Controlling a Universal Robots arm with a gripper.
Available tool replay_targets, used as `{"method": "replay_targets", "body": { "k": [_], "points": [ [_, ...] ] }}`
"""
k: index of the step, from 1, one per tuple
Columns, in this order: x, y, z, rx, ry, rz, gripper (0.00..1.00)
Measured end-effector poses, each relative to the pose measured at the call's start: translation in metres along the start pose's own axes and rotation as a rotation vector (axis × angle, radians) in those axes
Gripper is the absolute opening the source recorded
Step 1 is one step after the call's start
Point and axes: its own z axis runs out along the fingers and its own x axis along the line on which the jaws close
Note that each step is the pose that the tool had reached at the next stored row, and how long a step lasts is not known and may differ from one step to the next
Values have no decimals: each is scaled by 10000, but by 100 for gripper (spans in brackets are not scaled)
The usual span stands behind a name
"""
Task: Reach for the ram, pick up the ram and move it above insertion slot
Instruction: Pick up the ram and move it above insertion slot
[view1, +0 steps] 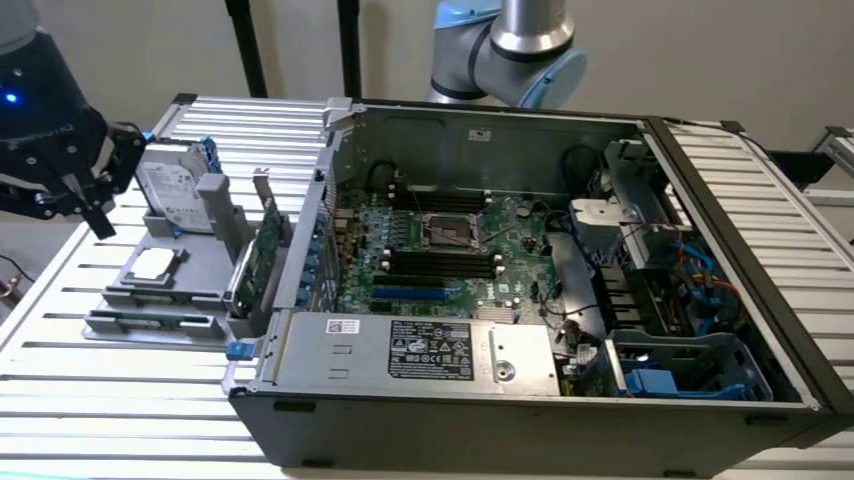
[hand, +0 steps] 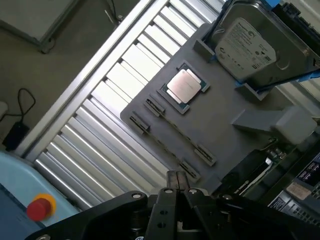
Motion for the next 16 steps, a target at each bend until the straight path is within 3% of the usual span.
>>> {"method": "replay_targets", "body": {
  "k": [16],
  "points": [
    [0, -1, 14, 42, 113, -2903, 10]
  ]
}}
